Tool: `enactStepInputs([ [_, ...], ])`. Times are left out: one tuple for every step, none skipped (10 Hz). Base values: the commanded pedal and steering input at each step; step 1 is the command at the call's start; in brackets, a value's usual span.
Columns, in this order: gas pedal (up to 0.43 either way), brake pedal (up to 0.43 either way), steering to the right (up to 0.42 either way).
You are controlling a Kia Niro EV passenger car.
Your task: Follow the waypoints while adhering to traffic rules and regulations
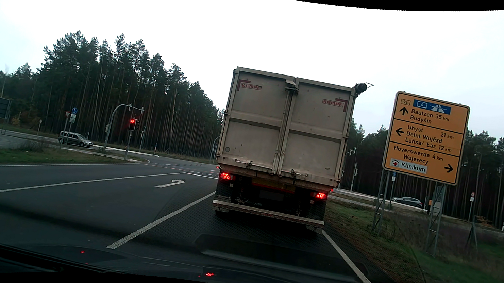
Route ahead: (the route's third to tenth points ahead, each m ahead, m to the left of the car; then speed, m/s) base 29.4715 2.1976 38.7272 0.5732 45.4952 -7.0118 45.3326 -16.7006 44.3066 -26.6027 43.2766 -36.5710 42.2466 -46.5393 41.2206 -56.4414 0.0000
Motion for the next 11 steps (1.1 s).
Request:
enactStepInputs([
  [0.0, 0.354, -0.002],
  [0.0, 0.354, -0.002],
  [0.0, 0.354, -0.002],
  [0.0, 0.354, -0.002],
  [0.0, 0.354, -0.002],
  [0.0, 0.354, -0.002],
  [0.0, 0.354, -0.002],
  [0.0, 0.354, -0.002],
  [0.0, 0.354, -0.002],
  [0.0, 0.354, -0.002],
  [0.0, 0.354, -0.002],
])
